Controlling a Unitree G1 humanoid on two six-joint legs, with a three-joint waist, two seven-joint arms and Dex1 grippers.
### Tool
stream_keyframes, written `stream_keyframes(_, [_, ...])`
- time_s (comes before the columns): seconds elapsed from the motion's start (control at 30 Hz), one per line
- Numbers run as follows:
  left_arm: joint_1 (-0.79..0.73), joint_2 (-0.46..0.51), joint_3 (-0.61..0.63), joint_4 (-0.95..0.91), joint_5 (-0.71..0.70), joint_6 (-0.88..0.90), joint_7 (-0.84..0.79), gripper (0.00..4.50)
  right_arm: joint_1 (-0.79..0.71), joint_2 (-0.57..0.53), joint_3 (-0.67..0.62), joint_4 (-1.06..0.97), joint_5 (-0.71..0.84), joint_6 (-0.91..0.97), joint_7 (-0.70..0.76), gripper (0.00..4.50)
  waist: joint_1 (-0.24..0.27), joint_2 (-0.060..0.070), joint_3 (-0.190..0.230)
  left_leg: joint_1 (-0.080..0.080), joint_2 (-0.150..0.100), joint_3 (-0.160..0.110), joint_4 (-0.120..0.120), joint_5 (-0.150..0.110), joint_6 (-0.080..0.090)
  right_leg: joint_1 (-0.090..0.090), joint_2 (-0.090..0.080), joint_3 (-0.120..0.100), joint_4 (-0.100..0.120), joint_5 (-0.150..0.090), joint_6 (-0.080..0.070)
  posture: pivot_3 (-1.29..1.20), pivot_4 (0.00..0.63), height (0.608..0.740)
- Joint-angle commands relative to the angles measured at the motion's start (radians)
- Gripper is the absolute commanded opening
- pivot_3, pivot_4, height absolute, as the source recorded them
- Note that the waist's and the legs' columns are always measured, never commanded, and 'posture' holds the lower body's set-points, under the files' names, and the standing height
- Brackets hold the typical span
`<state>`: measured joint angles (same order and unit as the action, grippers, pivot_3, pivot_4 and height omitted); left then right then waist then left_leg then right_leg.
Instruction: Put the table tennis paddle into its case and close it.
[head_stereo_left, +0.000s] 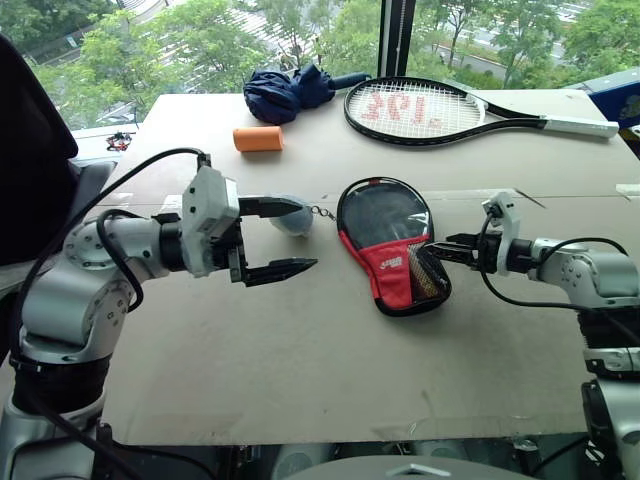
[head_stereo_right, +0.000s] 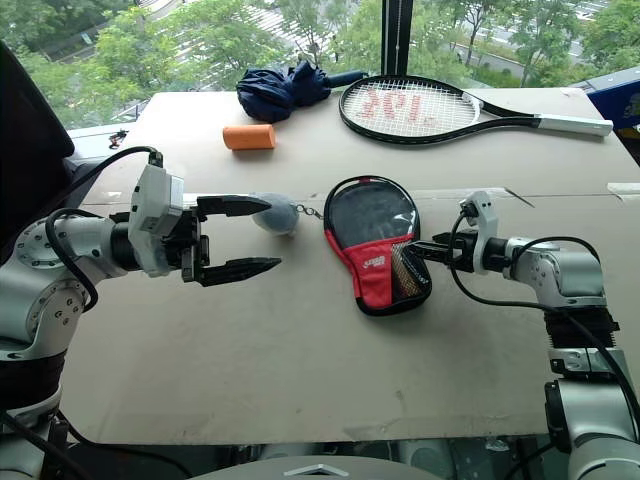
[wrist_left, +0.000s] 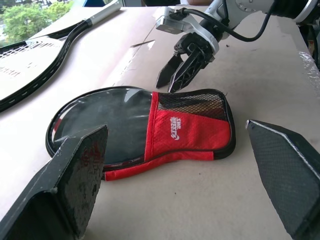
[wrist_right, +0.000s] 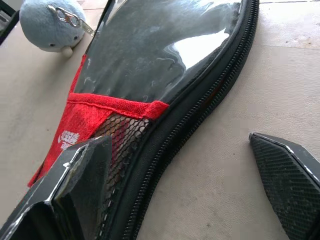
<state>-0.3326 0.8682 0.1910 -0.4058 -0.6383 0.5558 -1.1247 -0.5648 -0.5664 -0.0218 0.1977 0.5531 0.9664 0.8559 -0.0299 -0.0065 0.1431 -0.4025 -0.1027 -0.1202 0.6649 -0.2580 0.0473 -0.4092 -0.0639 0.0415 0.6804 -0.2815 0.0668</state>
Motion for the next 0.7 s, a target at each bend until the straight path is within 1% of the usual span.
stream_keyframes(0.03, [0.017,0.025,0.043,-0.056,-0.046,0.021,0.012,4.5,-0.017,0.026,0.038,0.007,0.018,0.033,0.044,4.41,-0.006,0.0,0.0,0.0,0.0,0.0,0.0,0.0,0.0,0.0,0.0,0.0,0.0,0.0,0.0,0.0,0.15,0.723])
stream_keyframes(0.17, [0.045,0.05,0.067,-0.073,-0.074,0.046,0.014,4.5,-0.043,0.049,0.036,0.03,0.028,0.055,0.064,4.41,-0.01,0.0,0.0,0.0,0.0,0.0,0.0,0.0,0.0,0.0,0.0,0.0,0.0,0.0,0.0,0.0,0.15,0.723])
stream_keyframes(0.2, [0.051,0.056,0.071,-0.074,-0.075,0.047,0.014,4.5,-0.048,0.052,0.035,0.034,0.031,0.064,0.067,4.03,-0.011,0.0,0.0,0.0,0.0,0.0,0.0,0.0,0.0,0.0,0.0,0.0,0.0,0.0,0.0,0.0,0.15,0.723])
stream_keyframes(0.23, [0.056,0.061,0.074,-0.074,-0.074,0.046,0.015,4.5,-0.051,0.054,0.034,0.039,0.03,0.068,0.068,3.89,-0.013,0.0,0.0,0.0,0.0,0.0,0.0,0.0,0.0,0.0,0.0,0.0,0.0,0.0,0.0,0.0,0.15,0.723])
stream_keyframes(0.27, [0.063,0.068,0.081,-0.074,-0.073,0.045,0.015,4.5,-0.054,0.055,0.034,0.047,0.026,0.074,0.068,3.56,-0.012,0.0,0.0,0.001,0.0,0.0,-0.001,0.0,0.0,0.0,0.0,0.001,0.0,0.0,0.0,0.0,0.15,0.723])
stream_keyframes(0.33, [0.074,0.08,0.093,-0.075,-0.078,0.046,0.015,4.5,-0.056,0.055,0.036,0.055,0.019,0.08,0.073,2.6,-0.01,0.0,0.0,0.001,0.0,0.0,-0.001,0.0,0.0,0.0,0.0,0.001,0.0,0.0,0.0,0.0,0.15,0.723])
stream_keyframes(0.47, [0.102,0.101,0.114,-0.08,-0.079,0.046,0.016,4.5,-0.054,0.062,0.038,0.041,0.029,0.102,0.081,0.41,-0.009,0.0,0.0,0.0,0.0,0.0,-0.001,0.0,0.0,0.0,0.0,0.001,-0.001,0.0,0.0,0.0,0.15,0.723])
stream_keyframes(0.5, [0.115,0.107,0.122,-0.078,-0.074,0.042,0.015,4.5,-0.055,0.069,0.037,0.038,0.031,0.106,0.078,0.06,-0.009,0.0,0.0,0.0,0.0,0.0,-0.001,0.0,0.0,0.0,0.0,0.001,-0.001,0.0,0.0,0.0,0.15,0.723])
stream_keyframes(0.7, [0.151,0.12,0.136,-0.084,-0.072,0.028,0.015,4.5,-0.049,0.078,-0.007,0.035,0.046,0.139,0.057,0.06,-0.009,0.0,0.0,0.001,0.0,0.001,-0.002,0.0,-0.001,0.0,0.0,0.001,-0.001,0.0,0.0,0.0,0.15,0.723])
